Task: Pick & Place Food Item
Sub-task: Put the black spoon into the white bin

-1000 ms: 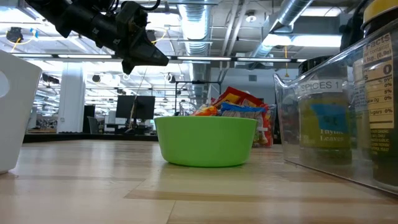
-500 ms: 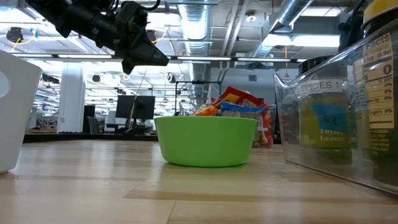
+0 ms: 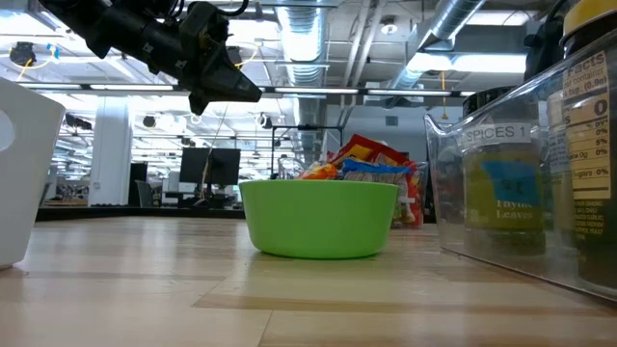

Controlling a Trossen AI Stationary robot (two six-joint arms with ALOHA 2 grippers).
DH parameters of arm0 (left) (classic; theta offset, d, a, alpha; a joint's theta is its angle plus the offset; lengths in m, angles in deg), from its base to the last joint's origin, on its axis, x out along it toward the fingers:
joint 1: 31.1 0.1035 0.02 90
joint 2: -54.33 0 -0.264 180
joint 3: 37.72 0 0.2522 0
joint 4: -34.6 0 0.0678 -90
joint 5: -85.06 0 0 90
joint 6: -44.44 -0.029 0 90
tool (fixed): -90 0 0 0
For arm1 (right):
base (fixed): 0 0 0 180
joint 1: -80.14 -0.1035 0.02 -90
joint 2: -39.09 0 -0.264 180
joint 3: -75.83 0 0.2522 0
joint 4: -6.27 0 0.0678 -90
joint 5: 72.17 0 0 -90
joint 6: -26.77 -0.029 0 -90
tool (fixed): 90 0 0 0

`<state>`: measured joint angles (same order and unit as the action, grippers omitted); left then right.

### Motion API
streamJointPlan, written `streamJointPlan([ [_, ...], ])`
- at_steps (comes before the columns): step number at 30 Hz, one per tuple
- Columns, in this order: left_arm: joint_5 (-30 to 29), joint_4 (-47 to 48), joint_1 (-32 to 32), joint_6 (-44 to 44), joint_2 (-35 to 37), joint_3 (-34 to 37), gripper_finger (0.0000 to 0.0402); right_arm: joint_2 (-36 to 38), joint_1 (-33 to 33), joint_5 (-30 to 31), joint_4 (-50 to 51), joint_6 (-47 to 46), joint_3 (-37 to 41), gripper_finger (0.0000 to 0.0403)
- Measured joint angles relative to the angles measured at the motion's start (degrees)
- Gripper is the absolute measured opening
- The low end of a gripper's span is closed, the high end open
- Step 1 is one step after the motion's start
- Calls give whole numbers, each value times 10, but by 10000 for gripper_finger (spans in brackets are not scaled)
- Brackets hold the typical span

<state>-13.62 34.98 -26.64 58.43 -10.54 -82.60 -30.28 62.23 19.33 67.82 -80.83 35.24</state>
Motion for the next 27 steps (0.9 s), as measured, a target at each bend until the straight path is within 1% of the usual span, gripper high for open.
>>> streamJointPlan([
  [11,0,0,0,0,0,0,34,-1,0,-1,-2,17,-4,65],
  [14,0,0,0,0,0,0,34,-1,0,-7,-31,18,-11,65],
  [20,0,-1,0,0,0,0,34,-2,0,-4,-43,28,-10,65],
  [27,0,-4,0,0,0,0,34,-22,15,-2,-35,29,-13,65],
])
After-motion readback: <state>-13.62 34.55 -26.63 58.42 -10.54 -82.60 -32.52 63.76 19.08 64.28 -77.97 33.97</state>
